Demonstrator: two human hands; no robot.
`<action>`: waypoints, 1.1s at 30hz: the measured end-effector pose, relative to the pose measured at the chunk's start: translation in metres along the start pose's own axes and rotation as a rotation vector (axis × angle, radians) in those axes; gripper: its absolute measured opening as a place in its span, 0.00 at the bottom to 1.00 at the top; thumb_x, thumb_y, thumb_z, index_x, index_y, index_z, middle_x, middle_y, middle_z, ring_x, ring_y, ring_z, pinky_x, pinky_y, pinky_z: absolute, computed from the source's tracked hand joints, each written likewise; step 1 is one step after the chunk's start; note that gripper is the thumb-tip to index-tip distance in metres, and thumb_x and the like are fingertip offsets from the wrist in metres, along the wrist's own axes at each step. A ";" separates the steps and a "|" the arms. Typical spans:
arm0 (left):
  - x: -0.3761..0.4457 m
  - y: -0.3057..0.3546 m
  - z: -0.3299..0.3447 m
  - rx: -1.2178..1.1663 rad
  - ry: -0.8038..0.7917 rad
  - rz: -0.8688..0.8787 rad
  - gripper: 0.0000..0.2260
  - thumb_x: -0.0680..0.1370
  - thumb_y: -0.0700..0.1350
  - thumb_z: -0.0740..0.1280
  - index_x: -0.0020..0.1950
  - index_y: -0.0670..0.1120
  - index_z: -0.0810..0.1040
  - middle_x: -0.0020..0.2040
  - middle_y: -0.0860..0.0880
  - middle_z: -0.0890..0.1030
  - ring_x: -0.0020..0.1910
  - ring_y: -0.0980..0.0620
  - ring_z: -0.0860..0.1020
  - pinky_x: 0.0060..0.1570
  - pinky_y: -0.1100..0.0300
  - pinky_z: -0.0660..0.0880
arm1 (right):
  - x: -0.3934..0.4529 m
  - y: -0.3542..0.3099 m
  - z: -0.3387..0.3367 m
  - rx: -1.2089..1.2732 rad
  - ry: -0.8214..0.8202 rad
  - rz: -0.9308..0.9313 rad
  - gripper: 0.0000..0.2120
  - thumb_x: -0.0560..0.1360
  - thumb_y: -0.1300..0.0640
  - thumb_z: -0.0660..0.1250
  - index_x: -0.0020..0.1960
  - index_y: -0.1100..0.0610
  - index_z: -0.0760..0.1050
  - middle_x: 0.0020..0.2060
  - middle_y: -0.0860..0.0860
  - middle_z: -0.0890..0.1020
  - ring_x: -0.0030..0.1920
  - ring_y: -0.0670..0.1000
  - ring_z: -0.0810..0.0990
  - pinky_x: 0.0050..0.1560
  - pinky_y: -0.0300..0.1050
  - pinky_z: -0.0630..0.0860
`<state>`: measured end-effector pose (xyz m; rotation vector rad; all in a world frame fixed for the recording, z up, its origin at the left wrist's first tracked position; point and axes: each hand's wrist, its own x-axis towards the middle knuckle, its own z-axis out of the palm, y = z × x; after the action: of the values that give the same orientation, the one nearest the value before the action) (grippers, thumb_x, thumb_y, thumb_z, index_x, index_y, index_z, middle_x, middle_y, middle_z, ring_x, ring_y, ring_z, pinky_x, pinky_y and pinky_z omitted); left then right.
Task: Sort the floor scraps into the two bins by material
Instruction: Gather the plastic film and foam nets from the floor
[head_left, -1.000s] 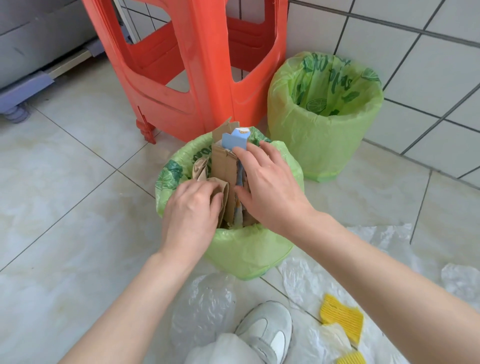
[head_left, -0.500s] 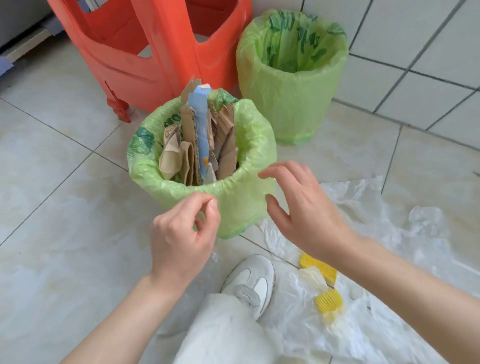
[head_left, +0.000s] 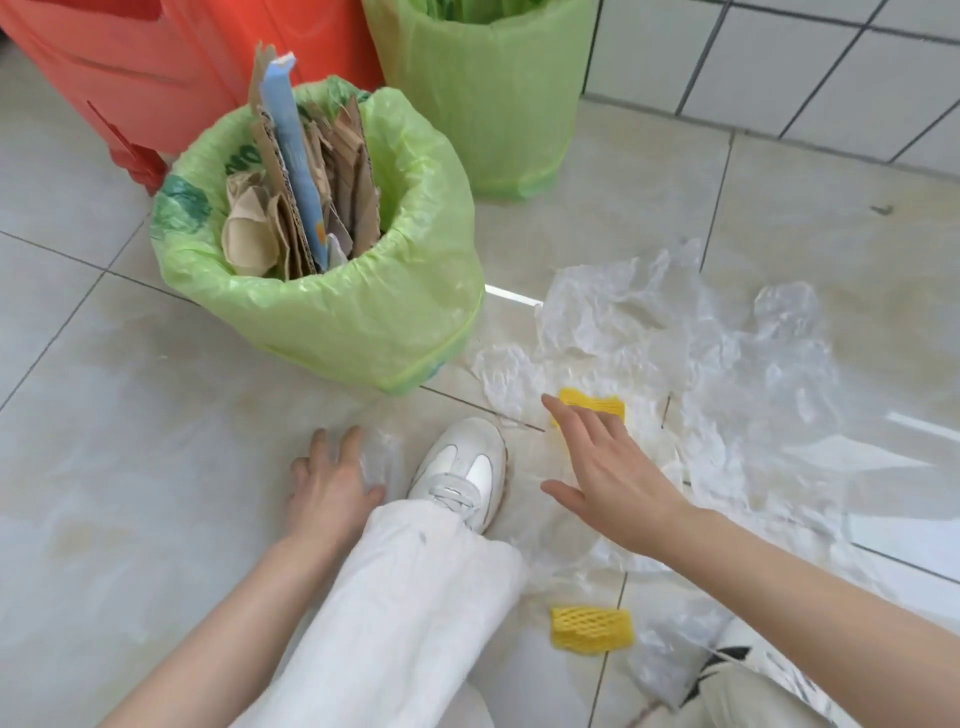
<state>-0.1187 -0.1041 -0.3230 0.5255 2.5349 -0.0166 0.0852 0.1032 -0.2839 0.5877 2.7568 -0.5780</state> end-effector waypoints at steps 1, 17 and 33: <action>-0.002 -0.001 0.005 -0.031 0.016 0.003 0.31 0.73 0.48 0.67 0.74 0.53 0.58 0.74 0.44 0.56 0.68 0.38 0.59 0.63 0.45 0.67 | 0.001 0.000 0.004 -0.021 -0.005 0.014 0.39 0.76 0.44 0.62 0.77 0.57 0.47 0.67 0.55 0.68 0.65 0.60 0.67 0.68 0.50 0.64; 0.000 0.008 -0.006 -0.276 0.400 0.356 0.15 0.68 0.28 0.63 0.51 0.39 0.79 0.47 0.42 0.79 0.46 0.42 0.77 0.44 0.60 0.68 | -0.012 0.016 -0.038 0.776 0.368 0.442 0.02 0.74 0.58 0.64 0.44 0.55 0.71 0.43 0.45 0.79 0.43 0.46 0.75 0.40 0.41 0.68; -0.031 0.133 -0.057 -0.344 0.317 0.865 0.10 0.75 0.34 0.58 0.54 0.41 0.73 0.49 0.50 0.70 0.44 0.52 0.69 0.44 0.60 0.65 | -0.065 0.064 -0.058 1.008 0.706 0.646 0.11 0.75 0.67 0.54 0.40 0.52 0.61 0.29 0.46 0.70 0.25 0.43 0.61 0.22 0.36 0.58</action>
<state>-0.0743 0.0140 -0.2454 1.5071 2.2975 0.8513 0.1607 0.1603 -0.2316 2.1119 2.3194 -1.8307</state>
